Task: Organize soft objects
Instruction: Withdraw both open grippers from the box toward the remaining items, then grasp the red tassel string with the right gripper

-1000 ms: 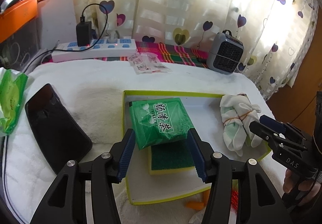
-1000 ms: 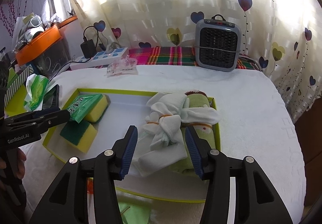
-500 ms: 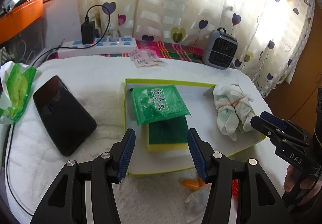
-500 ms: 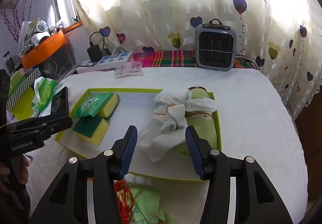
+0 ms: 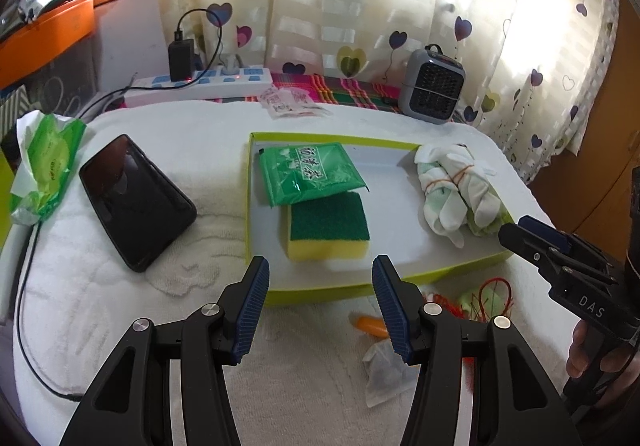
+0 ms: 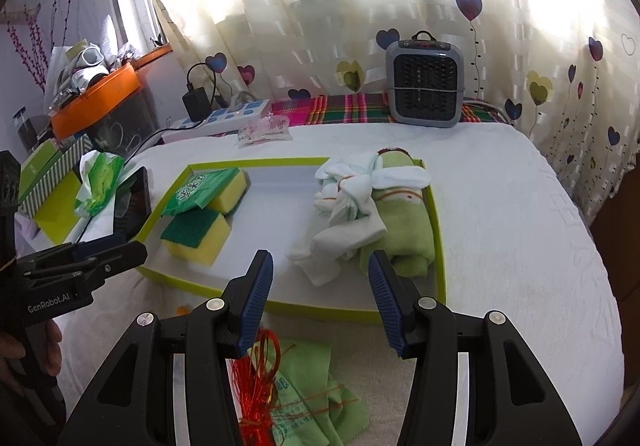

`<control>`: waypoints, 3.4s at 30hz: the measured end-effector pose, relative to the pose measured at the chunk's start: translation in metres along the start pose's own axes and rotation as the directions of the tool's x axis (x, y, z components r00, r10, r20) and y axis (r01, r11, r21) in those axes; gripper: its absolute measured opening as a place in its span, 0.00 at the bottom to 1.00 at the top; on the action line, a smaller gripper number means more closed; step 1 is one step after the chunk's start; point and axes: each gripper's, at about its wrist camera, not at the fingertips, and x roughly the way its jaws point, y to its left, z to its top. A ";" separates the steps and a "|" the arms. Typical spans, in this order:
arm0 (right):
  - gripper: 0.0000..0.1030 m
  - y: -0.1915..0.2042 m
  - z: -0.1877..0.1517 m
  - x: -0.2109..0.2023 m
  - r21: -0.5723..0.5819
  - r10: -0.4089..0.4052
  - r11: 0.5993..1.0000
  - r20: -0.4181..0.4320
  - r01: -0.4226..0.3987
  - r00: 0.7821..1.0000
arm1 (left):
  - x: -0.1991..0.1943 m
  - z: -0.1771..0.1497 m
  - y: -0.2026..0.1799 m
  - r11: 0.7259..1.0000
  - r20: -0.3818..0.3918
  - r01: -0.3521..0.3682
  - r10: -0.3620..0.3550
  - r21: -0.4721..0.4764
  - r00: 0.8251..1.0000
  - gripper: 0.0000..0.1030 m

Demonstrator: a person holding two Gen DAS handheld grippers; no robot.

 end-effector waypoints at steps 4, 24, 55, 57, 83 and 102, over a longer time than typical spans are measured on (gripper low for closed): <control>0.50 -0.001 -0.005 -0.004 0.008 0.005 1.000 0.004 -0.005 1.000 | -0.002 -0.005 -0.005 1.000 -0.004 0.008 -0.008 0.010 1.000 0.51; 0.50 -0.006 -0.035 -0.026 0.030 0.002 1.000 0.025 -0.002 1.000 | -0.009 -0.037 -0.019 0.999 -0.017 0.020 -0.020 0.029 1.000 0.51; 0.49 0.032 -0.080 -0.022 -0.084 0.110 0.989 -0.092 -0.118 0.990 | 0.002 -0.059 0.003 0.996 -0.062 0.076 -0.079 -0.047 0.995 0.52; 0.44 0.036 -0.082 -0.018 -0.099 0.109 0.988 -0.108 -0.120 0.988 | 0.002 -0.060 0.003 0.996 -0.063 0.080 -0.083 -0.047 0.995 0.52; 0.18 0.039 -0.085 -0.009 -0.122 0.061 0.990 -0.130 -0.077 0.990 | 0.008 -0.064 -0.005 0.992 -0.089 0.119 -0.122 -0.029 0.989 0.52; 0.17 0.004 -0.073 -0.039 0.043 0.110 0.993 0.025 -0.111 0.994 | 0.018 -0.059 -0.024 0.994 -0.119 0.103 -0.099 0.026 0.988 0.51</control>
